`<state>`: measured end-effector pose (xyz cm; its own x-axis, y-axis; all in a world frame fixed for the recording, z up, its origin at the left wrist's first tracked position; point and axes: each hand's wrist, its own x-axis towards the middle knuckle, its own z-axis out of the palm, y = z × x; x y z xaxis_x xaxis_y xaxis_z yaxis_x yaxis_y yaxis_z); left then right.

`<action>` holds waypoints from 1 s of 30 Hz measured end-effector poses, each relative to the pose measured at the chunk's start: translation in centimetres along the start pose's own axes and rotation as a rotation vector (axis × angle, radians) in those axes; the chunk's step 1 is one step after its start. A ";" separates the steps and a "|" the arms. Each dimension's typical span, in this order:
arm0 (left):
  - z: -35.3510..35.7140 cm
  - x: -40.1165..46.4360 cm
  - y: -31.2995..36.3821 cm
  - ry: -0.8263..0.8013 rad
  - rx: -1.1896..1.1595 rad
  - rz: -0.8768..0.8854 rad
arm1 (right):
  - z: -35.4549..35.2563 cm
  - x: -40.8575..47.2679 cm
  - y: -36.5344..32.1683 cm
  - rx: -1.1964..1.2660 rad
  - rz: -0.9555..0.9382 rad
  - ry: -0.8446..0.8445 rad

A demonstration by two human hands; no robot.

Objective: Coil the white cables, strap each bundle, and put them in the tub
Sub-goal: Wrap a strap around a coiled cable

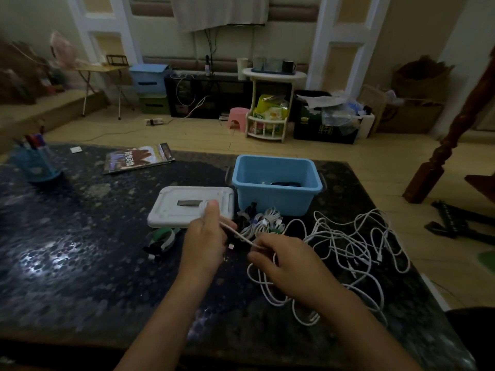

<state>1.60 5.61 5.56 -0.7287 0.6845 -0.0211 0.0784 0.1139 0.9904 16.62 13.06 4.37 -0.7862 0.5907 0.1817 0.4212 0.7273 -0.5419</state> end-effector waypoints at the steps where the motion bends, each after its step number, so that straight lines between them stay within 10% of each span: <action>1: 0.1 -0.1 0.0 0.018 -0.006 0.017 | 0.1 -0.1 0.0 -0.018 -0.010 -0.022; 16: 0.6 -0.5 -0.2 0.000 -0.220 0.025 | 2.1 0.1 -2.2 -0.071 -0.129 -0.081; 21: -0.8 -0.5 0.9 -0.253 -0.485 -0.119 | 1.4 0.1 0.2 -0.201 0.011 -0.178; 25: -2.3 -0.2 1.2 -0.494 -0.458 -0.205 | -0.3 0.7 3.4 -0.214 0.243 -0.041; 30: -2.1 -0.5 1.1 -0.408 -0.238 -0.132 | -1.9 0.9 4.2 -0.036 0.309 0.141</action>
<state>0.67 3.91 6.98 -0.3918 0.9072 -0.1535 -0.1890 0.0839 0.9784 18.55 17.26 3.84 -0.5500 0.8256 0.1261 0.6473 0.5167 -0.5604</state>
